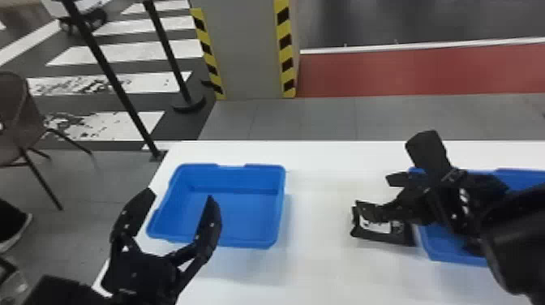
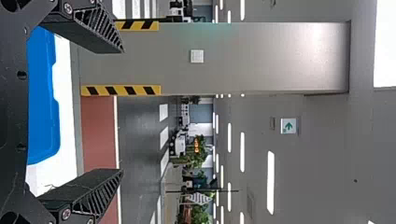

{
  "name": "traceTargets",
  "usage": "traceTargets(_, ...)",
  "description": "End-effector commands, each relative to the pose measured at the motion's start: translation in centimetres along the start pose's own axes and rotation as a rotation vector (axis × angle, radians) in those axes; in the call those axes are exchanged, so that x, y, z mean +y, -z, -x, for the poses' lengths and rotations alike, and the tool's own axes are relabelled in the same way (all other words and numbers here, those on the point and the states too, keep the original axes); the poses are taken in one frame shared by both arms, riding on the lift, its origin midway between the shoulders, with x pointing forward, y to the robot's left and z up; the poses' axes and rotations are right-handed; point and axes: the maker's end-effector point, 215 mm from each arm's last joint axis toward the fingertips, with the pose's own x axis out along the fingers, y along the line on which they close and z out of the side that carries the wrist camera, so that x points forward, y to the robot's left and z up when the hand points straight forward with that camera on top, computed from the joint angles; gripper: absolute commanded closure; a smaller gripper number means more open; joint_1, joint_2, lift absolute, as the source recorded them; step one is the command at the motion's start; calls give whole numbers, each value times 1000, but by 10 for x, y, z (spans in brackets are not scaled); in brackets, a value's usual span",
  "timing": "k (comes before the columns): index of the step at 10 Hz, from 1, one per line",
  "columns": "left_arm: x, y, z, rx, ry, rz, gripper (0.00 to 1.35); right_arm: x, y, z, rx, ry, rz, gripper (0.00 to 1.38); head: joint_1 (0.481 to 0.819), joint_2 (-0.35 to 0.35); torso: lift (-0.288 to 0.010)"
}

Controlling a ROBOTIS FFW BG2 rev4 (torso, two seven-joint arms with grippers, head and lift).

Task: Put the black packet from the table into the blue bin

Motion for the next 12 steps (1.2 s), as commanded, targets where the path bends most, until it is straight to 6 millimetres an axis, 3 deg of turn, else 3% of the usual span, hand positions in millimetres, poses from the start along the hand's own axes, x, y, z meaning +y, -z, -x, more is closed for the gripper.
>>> traceTargets(1, 0, 1, -1, 5, 0, 3, 114, 6, 3, -15, 40, -32, 23, 140, 695, 231, -110)
traceTargets(4, -1, 1, -3, 1, 1, -3, 114, 26, 13, -36, 172, -111, 85, 131, 695, 256, -110)
traceTargets(6, -1, 0, -4, -2, 0, 0, 114, 28, 34, -41, 257, -140, 86, 124, 695, 269, -110)
traceTargets(9, -2, 2, -4, 0, 1, 2, 114, 14, 52, -37, 329, -102, 103, 124, 695, 257, -110)
traceTargets(12, -1, 1, -4, -3, -2, 6, 114, 14, 78, -37, 392, -94, 110, 144, 695, 239, -110)
